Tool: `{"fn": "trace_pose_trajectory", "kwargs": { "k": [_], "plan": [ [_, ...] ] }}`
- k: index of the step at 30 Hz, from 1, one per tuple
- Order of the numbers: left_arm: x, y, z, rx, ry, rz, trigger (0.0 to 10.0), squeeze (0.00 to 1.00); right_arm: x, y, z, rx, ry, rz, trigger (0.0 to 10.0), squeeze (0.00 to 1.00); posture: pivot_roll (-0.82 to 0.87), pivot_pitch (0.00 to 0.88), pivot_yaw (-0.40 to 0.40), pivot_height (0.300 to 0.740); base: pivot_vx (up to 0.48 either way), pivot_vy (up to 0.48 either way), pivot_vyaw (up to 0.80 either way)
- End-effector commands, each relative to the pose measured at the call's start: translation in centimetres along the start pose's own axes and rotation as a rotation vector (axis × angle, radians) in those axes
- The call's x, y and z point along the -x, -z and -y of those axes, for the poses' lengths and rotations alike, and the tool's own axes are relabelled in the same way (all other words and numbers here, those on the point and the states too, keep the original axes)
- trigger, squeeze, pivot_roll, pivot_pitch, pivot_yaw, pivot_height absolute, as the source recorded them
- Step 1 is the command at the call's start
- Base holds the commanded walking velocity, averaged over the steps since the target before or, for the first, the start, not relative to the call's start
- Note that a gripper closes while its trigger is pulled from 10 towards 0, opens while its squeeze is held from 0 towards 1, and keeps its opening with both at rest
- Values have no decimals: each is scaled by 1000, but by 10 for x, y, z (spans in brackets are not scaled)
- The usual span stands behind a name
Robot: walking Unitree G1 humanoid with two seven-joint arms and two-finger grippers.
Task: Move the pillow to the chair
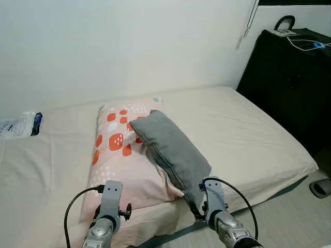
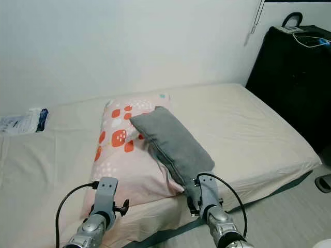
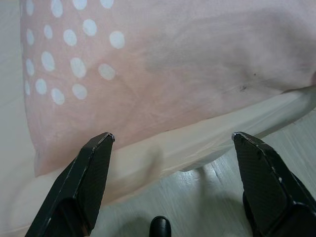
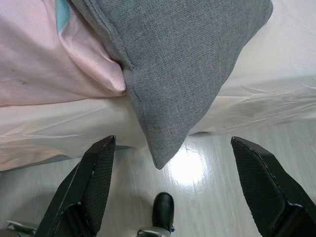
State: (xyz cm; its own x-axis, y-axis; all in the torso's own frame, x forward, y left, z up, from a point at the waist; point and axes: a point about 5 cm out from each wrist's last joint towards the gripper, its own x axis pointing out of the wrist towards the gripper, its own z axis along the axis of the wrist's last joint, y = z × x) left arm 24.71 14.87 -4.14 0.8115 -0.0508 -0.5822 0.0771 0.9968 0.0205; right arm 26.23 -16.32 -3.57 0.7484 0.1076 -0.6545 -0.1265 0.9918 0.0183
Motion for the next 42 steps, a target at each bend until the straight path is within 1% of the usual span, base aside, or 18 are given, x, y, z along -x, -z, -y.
{"fn": "trace_pose_trajectory", "kwargs": {
  "k": [1,5,9,13,24,30,37,42],
  "plan": [
    [0,2,3,18,0,-8,10000,0,-1,-2,-1,-3,-2,-2,10000,0,13,0,-80,740,0,0,0],
    [0,2,1,29,-1,-2,10000,0,-2,-5,-4,3,-8,4,10000,0,14,0,-66,740,0,0,0],
    [1,1,-3,18,-6,8,10000,0,-3,-7,-6,0,-10,11,10000,0,14,0,-60,740,0,0,0],
    [0,-3,-8,53,-29,24,10000,0,-3,-7,-8,2,-13,12,10000,0,13,0,-51,740,0,0,0],
    [-1,-5,-10,55,-26,24,10000,0,-3,-6,-10,-2,-8,10,10000,0,7,0,-36,740,0,0,0],
    [-1,-6,-11,55,-27,26,10000,0,-4,-10,-11,-5,-9,19,10000,0,13,0,-33,740,0,0,0],
    [-2,-9,-19,47,-36,26,10000,0,-6,-16,-14,-20,-10,34,10000,0,26,0,-27,740,0,0,0],
    [-2,-10,-22,38,-41,18,10000,0,-6,-18,-17,-19,-15,35,10000,0,35,0,-33,740,0,0,0]
  ]
}}
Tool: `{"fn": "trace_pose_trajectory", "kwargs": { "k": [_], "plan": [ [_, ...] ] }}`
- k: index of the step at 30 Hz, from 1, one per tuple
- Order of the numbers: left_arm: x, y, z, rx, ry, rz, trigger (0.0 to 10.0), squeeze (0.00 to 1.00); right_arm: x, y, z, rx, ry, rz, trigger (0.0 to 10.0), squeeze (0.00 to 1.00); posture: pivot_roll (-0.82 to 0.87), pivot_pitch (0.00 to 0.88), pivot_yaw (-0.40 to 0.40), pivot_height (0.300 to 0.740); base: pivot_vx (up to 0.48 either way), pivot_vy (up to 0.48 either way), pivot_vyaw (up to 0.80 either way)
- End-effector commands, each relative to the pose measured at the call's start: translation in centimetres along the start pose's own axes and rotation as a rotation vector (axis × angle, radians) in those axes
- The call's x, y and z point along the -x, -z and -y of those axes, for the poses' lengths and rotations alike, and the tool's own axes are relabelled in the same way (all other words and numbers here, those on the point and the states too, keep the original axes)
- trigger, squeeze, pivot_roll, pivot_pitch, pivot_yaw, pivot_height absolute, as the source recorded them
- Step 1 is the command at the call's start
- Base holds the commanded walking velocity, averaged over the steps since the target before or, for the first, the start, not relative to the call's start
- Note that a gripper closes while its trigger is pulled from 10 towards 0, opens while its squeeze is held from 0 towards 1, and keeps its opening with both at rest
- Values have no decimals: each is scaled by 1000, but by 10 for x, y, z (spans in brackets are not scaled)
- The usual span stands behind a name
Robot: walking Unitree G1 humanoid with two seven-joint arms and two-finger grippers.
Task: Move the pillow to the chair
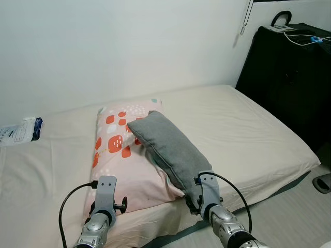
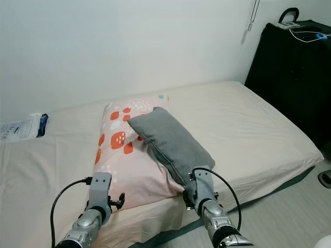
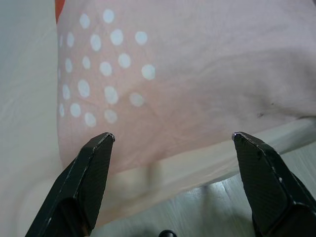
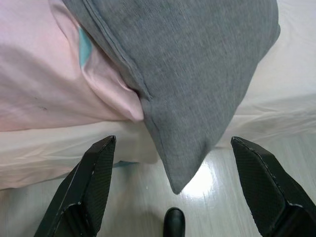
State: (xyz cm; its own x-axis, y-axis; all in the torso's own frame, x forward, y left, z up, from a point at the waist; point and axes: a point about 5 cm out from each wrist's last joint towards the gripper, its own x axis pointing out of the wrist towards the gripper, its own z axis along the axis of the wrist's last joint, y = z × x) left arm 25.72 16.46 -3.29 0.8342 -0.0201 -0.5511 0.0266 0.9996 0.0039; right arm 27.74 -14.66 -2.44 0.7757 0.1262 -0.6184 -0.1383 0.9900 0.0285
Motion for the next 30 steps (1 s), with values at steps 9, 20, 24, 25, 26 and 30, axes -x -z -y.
{"fn": "trace_pose_trajectory", "kwargs": {
  "k": [9,20,24,25,26,30],
  "plan": [
    [0,0,-15,-18,-35,-27,10000,0,-1,1,-10,5,-35,-16,10000,0,62,0,-70,740,0,0,0],
    [3,11,-17,-76,-18,-90,10000,0,1,8,-3,-46,12,-20,10000,0,56,0,-49,740,0,0,0],
    [7,23,-12,-82,-14,-126,10000,0,2,10,-2,-44,20,-14,10000,0,44,0,-47,740,0,0,0],
    [7,24,-11,-72,-17,-129,10000,0,2,11,-1,-42,25,-11,10000,0,44,0,-47,740,0,0,0],
    [7,24,-11,-72,-17,-129,10000,0,2,11,-1,-42,25,-11,10000,0,44,0,-47,740,0,0,0],
    [9,30,-5,-78,-2,-141,10000,0,4,16,3,-72,47,-16,10000,0,58,0,-70,740,0,0,0]
  ]
}}
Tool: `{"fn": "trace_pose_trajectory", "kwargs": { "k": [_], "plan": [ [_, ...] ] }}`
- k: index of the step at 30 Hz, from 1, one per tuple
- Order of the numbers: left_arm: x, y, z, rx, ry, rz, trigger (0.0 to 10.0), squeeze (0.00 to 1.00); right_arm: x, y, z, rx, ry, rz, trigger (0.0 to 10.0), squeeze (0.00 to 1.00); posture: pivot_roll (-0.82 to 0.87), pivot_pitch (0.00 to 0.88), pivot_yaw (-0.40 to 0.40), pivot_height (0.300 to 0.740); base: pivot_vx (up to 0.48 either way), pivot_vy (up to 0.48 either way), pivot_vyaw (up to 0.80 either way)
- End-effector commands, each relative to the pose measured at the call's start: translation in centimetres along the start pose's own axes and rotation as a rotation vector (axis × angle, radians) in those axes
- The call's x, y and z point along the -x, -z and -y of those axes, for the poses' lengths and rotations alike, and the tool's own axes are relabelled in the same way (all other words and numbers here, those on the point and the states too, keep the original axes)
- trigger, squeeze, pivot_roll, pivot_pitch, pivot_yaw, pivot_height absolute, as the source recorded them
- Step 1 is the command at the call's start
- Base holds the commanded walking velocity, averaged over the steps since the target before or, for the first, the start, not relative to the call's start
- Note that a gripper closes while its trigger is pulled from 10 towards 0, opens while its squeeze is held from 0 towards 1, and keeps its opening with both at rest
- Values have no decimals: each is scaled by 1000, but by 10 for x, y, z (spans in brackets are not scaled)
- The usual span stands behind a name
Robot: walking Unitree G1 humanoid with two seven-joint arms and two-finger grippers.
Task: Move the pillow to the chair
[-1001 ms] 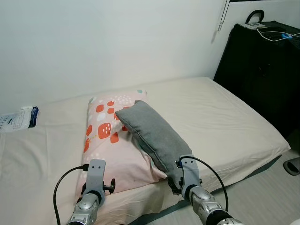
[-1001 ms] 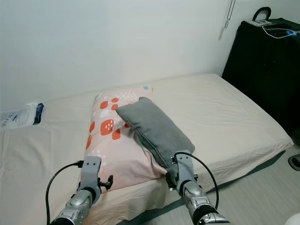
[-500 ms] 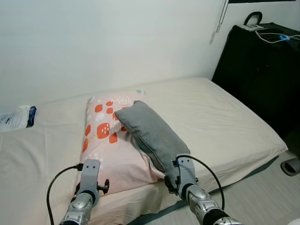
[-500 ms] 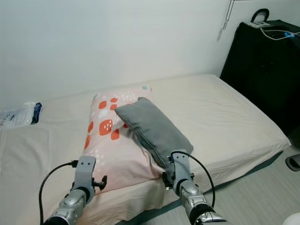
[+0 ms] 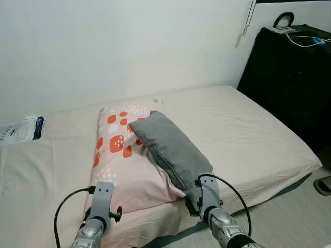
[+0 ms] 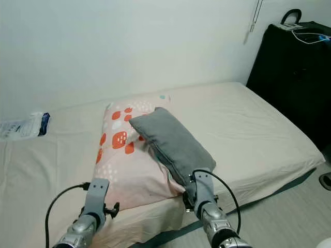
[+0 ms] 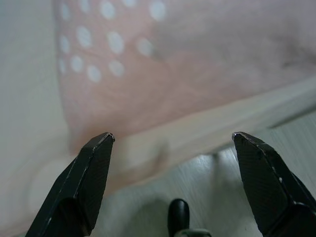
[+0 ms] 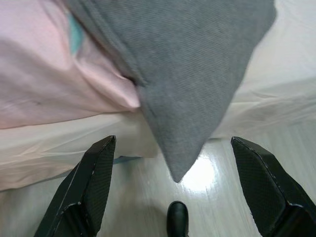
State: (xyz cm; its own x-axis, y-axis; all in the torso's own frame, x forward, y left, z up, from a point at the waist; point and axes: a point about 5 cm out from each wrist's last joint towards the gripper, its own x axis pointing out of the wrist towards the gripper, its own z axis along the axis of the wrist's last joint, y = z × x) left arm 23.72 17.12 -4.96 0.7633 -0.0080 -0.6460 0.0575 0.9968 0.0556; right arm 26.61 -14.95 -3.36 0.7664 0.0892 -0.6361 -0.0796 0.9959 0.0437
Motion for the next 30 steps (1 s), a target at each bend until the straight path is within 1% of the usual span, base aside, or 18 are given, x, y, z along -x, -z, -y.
{"fn": "trace_pose_trajectory", "kwargs": {
  "k": [1,4,8,11,13,16,17,18,19,23,25,29,30],
  "plan": [
    [1,5,3,-10,4,-19,10000,0,1,4,1,-10,3,0,10000,0,55,0,-73,740,0,0,0],
    [2,7,4,3,0,-18,10000,0,1,5,-1,5,-7,-4,10000,0,54,0,-78,740,0,0,0],
    [2,8,4,9,-7,-20,10000,0,1,4,-1,-2,-6,-10,10000,0,63,0,-94,740,0,0,0],
    [2,5,3,16,-18,1,10000,0,1,2,-1,15,-16,0,10000,0,72,0,-99,740,0,0,0],
    [3,5,-1,-7,-39,19,10000,0,0,-2,-2,15,-23,32,10000,0,70,0,-97,740,0,0,0],
    [5,8,-4,-8,-53,19,10000,0,0,-3,-3,11,-23,45,10000,0,64,0,-92,740,0,0,0],
    [5,9,-6,9,-60,24,10000,0,0,-3,-4,14,-23,44,10000,0,65,0,-88,740,0,0,0],
    [6,7,-7,40,-67,46,10000,0,0,-2,-5,30,-23,45,10000,0,67,0,-86,740,0,0,0],
    [6,4,-7,66,-66,75,10000,0,1,-3,-5,26,-18,56,10000,0,68,0,-83,740,0,0,0],
    [6,0,-6,87,-55,107,10000,0,1,-6,-6,27,-9,84,10000,0,70,0,-78,740,0,0,0],
    [7,-2,-5,94,-41,132,10000,0,1,-12,-4,15,2,131,10000,0,71,0,-71,740,0,0,0],
    [8,-2,-3,112,-33,154,10000,0,1,-17,-3,10,29,165,10000,0,69,0,-69,740,0,0,0],
    [8,-2,0,123,-14,160,10000,0,1,-16,-6,53,31,165,10000,0,71,0,-67,740,0,0,0]
  ]
}}
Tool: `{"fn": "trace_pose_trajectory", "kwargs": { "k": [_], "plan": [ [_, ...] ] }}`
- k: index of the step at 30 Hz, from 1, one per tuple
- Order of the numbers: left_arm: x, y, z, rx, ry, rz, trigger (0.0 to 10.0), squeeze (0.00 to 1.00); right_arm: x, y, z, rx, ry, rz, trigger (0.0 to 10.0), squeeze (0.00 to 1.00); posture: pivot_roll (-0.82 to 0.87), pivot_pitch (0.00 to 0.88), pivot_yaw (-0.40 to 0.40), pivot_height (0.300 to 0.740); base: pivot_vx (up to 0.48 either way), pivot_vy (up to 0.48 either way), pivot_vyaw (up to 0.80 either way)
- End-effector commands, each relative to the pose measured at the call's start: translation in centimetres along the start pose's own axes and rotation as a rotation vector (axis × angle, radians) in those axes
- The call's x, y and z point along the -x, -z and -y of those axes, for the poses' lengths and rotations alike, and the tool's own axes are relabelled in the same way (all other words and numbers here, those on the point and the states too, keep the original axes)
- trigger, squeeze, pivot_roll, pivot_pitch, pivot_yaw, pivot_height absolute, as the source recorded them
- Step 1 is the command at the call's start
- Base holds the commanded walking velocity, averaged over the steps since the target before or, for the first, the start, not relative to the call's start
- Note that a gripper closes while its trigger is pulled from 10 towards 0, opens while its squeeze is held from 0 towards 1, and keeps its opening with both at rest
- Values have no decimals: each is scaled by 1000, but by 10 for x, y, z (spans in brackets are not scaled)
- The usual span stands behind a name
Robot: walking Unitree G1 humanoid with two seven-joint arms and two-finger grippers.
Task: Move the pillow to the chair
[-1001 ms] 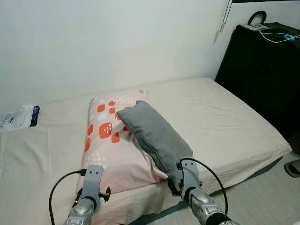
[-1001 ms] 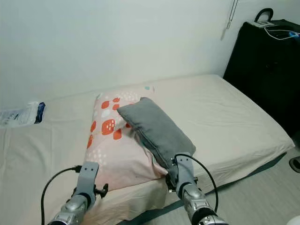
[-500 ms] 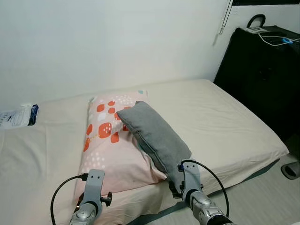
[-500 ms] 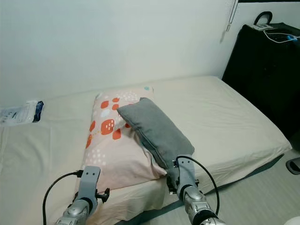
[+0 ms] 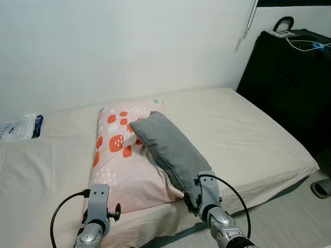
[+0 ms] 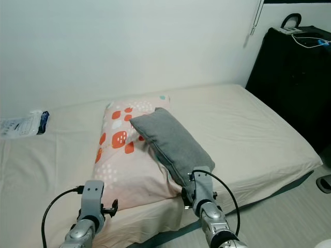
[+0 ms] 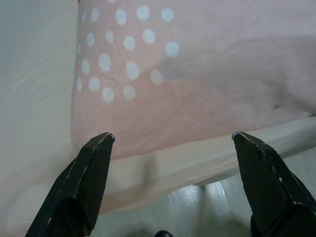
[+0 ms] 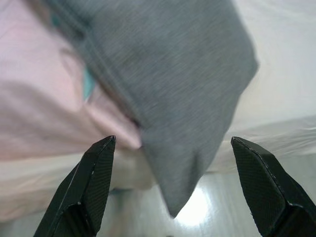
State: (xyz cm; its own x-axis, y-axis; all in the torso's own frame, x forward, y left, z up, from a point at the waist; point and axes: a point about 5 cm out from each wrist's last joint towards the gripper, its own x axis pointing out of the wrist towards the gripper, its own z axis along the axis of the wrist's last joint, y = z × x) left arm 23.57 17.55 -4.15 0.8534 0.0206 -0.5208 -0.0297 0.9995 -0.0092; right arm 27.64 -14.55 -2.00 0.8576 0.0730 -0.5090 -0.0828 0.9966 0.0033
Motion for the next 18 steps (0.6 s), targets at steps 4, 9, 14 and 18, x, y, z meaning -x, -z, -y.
{"fn": "trace_pose_trajectory", "kwargs": {
  "k": [4,9,14,18],
  "plan": [
    [4,6,16,7,71,16,10000,0,1,-1,-11,163,-26,34,10000,0,64,0,-56,740,0,0,0],
    [5,9,16,26,39,-4,10000,0,0,-2,-1,89,46,23,10000,0,62,0,-57,740,0,0,0],
    [0,2,16,59,31,3,10000,0,0,-5,13,57,113,14,10000,0,62,0,-80,740,0,0,0],
    [0,1,16,55,29,10,10000,0,-1,-8,14,57,118,25,10000,0,61,0,-71,740,0,0,0]
  ]
}}
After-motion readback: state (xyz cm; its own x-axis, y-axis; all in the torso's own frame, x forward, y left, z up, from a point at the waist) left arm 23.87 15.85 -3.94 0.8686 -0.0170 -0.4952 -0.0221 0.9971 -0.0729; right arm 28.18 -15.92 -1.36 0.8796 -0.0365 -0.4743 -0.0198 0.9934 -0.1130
